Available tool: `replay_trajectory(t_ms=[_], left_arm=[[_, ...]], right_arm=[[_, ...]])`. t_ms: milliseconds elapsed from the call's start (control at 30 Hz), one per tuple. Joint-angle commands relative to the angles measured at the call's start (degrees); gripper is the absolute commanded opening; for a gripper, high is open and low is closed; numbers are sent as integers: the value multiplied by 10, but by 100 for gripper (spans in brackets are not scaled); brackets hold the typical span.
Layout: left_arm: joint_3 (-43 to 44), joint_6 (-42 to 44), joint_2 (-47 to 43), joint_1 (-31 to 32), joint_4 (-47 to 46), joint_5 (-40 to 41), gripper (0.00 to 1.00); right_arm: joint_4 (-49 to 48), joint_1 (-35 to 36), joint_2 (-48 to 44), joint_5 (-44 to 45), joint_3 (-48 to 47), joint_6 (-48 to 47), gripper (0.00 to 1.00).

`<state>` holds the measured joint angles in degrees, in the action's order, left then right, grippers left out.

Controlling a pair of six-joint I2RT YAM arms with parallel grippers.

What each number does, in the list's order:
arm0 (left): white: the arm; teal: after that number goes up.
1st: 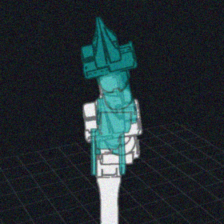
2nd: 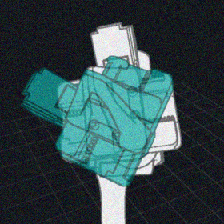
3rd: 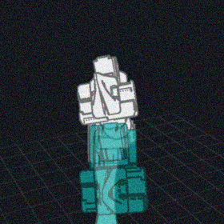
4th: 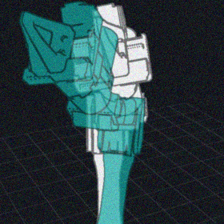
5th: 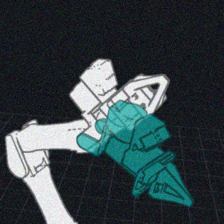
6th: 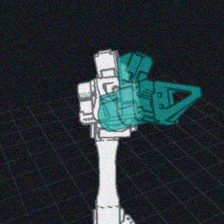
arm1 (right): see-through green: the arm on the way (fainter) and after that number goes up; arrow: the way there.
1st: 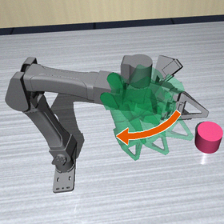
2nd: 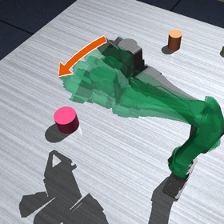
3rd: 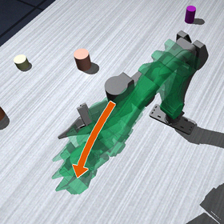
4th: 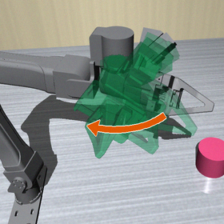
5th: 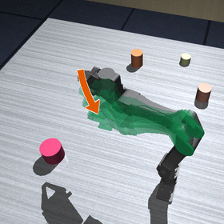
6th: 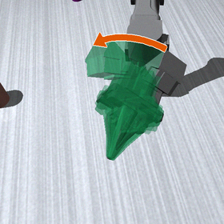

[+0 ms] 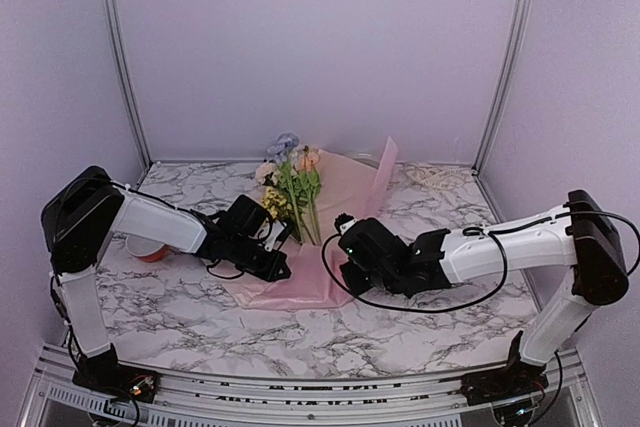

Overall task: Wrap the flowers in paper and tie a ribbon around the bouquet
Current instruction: Fold the one-fourth-folded wrapping paper at the center of the board.

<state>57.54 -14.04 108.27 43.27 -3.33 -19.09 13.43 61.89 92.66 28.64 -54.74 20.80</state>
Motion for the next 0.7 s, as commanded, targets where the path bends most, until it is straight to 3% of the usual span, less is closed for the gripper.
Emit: replay_trajectory(t_ms=[0, 367, 567, 667], left_arm=[[43, 7, 20, -10, 65, 110, 0], [55, 15, 36, -6, 77, 132, 0], [50, 15, 31, -6, 83, 137, 0], [50, 15, 33, -5, 83, 140, 0]], right_arm=[[16, 5, 10, 12, -42, -13, 0], [4, 5, 15, -36, -63, -41, 3], [-74, 3, 31, -107, -46, -76, 48], [-68, -1, 63, -88, -62, -67, 50]])
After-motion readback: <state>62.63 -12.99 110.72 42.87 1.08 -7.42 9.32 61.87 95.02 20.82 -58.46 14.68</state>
